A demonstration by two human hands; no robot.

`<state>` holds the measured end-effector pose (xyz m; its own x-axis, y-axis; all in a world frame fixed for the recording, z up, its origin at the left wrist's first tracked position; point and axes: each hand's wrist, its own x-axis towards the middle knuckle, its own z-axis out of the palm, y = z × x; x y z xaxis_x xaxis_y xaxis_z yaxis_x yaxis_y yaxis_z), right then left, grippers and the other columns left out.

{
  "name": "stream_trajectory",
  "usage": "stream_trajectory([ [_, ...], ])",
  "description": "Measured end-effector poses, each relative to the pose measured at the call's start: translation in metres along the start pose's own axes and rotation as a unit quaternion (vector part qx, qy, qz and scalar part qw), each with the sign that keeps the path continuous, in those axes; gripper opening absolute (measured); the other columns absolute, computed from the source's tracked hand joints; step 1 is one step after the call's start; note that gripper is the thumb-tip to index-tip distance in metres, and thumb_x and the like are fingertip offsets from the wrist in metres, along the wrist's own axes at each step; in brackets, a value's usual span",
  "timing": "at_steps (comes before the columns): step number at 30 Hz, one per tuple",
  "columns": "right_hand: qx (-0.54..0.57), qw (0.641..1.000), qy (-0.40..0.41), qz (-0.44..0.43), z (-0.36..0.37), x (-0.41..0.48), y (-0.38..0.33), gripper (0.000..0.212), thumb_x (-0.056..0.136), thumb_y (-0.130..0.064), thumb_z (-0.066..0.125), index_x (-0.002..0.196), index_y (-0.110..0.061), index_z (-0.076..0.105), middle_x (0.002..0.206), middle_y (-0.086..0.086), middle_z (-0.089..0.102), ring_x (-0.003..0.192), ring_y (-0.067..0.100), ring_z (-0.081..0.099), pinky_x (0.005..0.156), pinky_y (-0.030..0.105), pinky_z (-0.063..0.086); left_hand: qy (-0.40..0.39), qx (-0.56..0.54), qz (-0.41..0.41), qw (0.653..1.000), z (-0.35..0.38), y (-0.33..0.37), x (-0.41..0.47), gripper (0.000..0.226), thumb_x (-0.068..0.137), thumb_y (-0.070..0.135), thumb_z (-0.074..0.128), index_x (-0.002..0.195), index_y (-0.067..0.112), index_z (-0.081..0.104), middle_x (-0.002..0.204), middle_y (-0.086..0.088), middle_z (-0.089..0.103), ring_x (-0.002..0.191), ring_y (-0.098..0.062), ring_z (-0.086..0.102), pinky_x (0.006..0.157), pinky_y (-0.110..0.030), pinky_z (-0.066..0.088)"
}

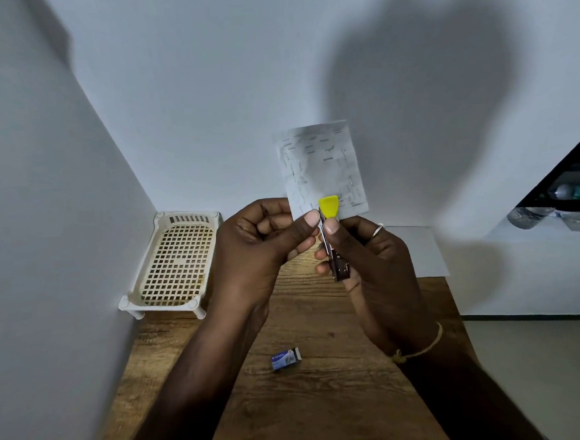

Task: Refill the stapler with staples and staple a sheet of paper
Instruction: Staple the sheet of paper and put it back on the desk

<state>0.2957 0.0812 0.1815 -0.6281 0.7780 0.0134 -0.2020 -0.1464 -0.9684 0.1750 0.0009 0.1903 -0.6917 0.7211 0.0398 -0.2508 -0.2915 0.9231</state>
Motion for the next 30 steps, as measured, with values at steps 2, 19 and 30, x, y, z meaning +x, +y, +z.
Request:
stream_trajectory([
  [2,0.001,1.0,-0.004,0.008,-0.002,0.001,0.0,0.036,0.079,-0.048,0.076,0.091,-0.015,0.077,0.077,0.01,0.072,0.068,0.021,0.069,0.065,0.033,0.055,-0.002,0.01,-0.003,1.0,0.0,0.0,0.001,0.022,0.074,0.013,0.086,0.094,0.01,0.075,0.088,-0.014,0.078,0.081,-0.022,0.076,0.072,-0.028,0.059],
  [19,0.095,0.994,-0.035,0.03,-0.006,0.0,0.002,0.018,0.088,-0.026,0.071,0.089,-0.009,0.077,0.076,0.009,0.07,0.07,0.019,0.066,0.063,0.029,0.054,-0.011,0.016,-0.012,1.0,0.0,-0.004,-0.002,0.011,0.08,0.007,0.082,0.088,0.008,0.076,0.083,-0.013,0.078,0.078,-0.019,0.076,0.069,-0.025,0.059],
  [30,0.051,0.998,0.019,-0.02,-0.007,-0.008,0.003,0.015,0.084,-0.022,0.073,0.084,-0.007,0.075,0.071,0.009,0.068,0.064,0.022,0.063,0.063,0.036,0.052,-0.086,0.06,0.012,0.994,0.011,-0.01,-0.009,0.036,0.088,0.035,0.077,0.094,0.0,0.075,0.079,-0.015,0.069,0.073,-0.027,0.061,0.073,-0.042,0.055],
])
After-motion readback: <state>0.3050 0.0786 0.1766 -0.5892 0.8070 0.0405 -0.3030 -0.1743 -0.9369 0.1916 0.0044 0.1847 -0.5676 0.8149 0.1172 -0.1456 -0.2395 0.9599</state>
